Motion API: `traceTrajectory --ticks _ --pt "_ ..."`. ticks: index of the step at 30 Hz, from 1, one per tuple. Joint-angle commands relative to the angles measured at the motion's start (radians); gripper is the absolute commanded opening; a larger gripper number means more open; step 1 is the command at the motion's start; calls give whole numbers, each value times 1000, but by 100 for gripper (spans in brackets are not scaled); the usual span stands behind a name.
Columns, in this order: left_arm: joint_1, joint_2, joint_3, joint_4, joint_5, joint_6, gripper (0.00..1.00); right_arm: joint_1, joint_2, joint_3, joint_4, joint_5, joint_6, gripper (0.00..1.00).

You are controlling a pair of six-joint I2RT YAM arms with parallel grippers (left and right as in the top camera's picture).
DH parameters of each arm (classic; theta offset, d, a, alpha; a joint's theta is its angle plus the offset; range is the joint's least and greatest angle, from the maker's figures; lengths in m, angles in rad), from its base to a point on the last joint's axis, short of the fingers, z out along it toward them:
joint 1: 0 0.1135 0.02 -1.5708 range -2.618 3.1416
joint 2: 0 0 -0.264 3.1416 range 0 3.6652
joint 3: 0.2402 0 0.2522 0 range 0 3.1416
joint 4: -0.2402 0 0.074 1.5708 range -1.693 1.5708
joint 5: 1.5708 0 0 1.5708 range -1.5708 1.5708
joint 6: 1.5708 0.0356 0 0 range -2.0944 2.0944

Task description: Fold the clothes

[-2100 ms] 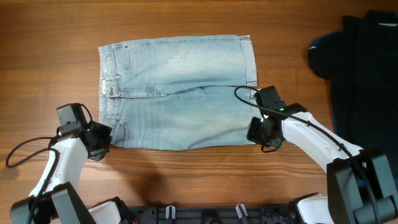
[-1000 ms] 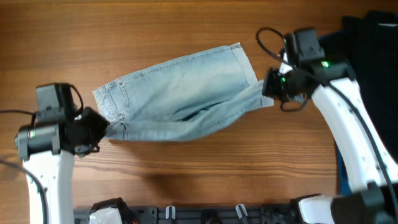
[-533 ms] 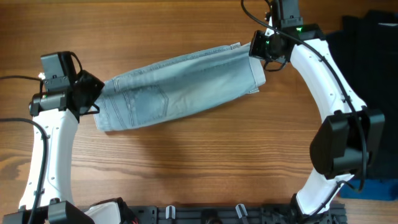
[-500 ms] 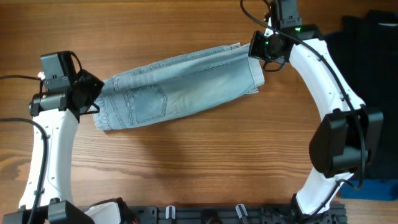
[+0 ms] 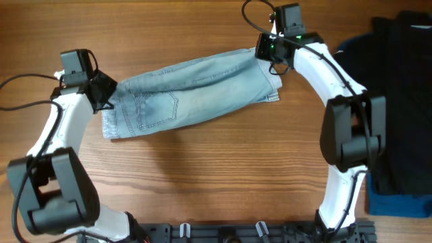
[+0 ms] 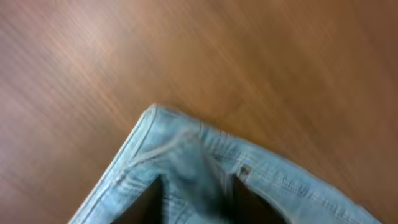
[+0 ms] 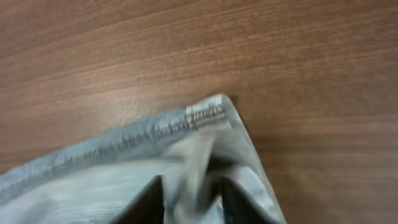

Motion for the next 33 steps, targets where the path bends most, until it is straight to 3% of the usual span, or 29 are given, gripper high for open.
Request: traceTrajectory --ticks 1,2,5,7,8,9,11,12,13,14,15,19,27,30,33 --pt "1 17 25 141 6 97 60 5 37 21 106 15 -69 77" --pt "1 5 39 162 27 104 72 4 35 22 140 2 -115 80" --pt "1 -53 94 132 92 106 85 2 -2 23 159 -26 -240 82" --pt "0 -109 109 98 125 106 84 2 -64 23 100 -77 -264 82" --pt "0 -147 109 56 148 106 77 2 -105 23 59 -97 -266 80" --pt "0 -178 109 0 155 105 63 3 -149 23 9 -97 -286 76" --pt "0 -206 109 -121 154 105 13 3 -217 23 -79 -97 -330 52" --pt "0 -203 109 -183 153 105 4 3 -231 23 -124 -96 -340 38" --pt "0 -189 109 -262 157 105 4 3 -235 23 -179 -97 -348 17" --pt "-4 -176 109 -312 157 106 4 4 -232 23 -224 -100 -372 7" --pt "-16 -161 109 -359 156 112 4 3 -223 18 -277 -105 -407 4" --pt "-82 -85 109 -307 103 158 4 3 -184 -16 -378 -106 -414 5" --pt "-103 218 109 -3 87 158 4 3 -22 -112 -402 -157 -414 4" --pt "-103 227 109 146 59 159 4 3 -18 -153 -447 -59 -328 4" --pt "-102 233 109 262 59 159 4 3 -17 -208 -386 -34 -328 4"
